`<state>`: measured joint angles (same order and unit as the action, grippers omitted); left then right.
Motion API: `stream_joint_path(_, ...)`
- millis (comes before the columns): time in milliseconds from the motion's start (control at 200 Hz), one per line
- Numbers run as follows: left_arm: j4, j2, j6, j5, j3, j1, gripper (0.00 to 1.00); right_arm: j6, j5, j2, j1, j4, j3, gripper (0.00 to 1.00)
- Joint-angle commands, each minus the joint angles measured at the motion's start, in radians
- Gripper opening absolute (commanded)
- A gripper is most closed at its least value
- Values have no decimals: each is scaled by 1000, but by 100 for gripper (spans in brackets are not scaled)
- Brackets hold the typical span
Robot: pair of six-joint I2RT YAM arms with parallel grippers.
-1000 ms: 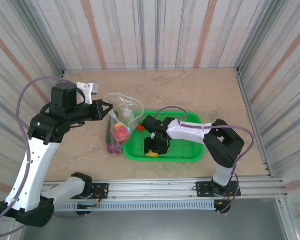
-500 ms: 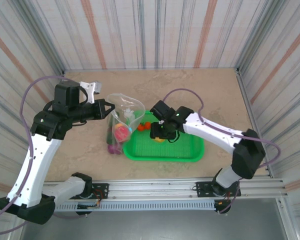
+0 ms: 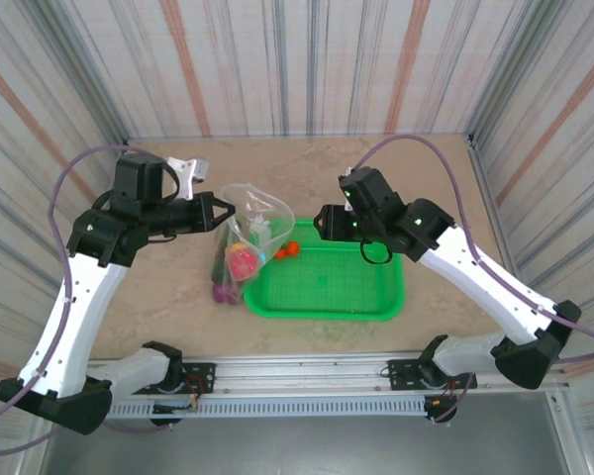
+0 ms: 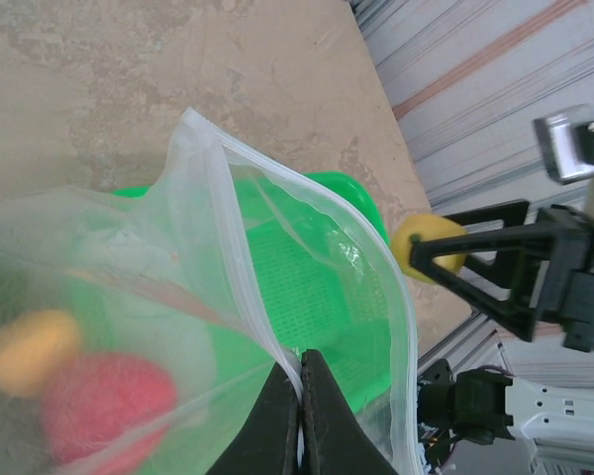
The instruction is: Place the food in the zip-top bag and seal the zipper
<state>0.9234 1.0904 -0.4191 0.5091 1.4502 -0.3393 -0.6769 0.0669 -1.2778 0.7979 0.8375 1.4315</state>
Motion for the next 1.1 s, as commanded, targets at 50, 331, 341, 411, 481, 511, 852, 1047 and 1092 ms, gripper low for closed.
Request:
stream_joint_path(50, -6, 5, 2, 41, 41, 2, 0, 73, -51, 6, -1, -34, 119, 51)
stream_joint_path(331, -8, 16, 10, 48, 28, -15, 0, 143, -180, -157, 73, -24, 343, 50)
stream_joint_path(341, -7, 17, 11, 49, 27, -15, 0, 145, -186, -166, 75, -21, 354, 50)
stream_joint_path(411, -7, 19, 11, 53, 24, -16, 0, 153, -214, -232, 95, 10, 416, 50)
stream_joint_path(481, -10, 20, 10, 57, 21, -17, 0, 160, -210, -301, 116, 54, 489, 49)
stream_joint_path(511, -12, 20, 10, 57, 21, -17, 0, 160, -210, -324, 124, 67, 506, 48)
stream_joint_path(852, -11, 16, 12, 52, 32, -19, 0, 125, -232, -492, 172, 112, 516, 45)
stream_joint_path(1047, -15, 6, 14, 48, 30, -19, 0, 88, -279, -572, 181, 125, 542, 43)
stream_joint_path(1092, -14, 3, 13, 48, 26, -19, 0, 82, -277, -588, 181, 133, 547, 42)
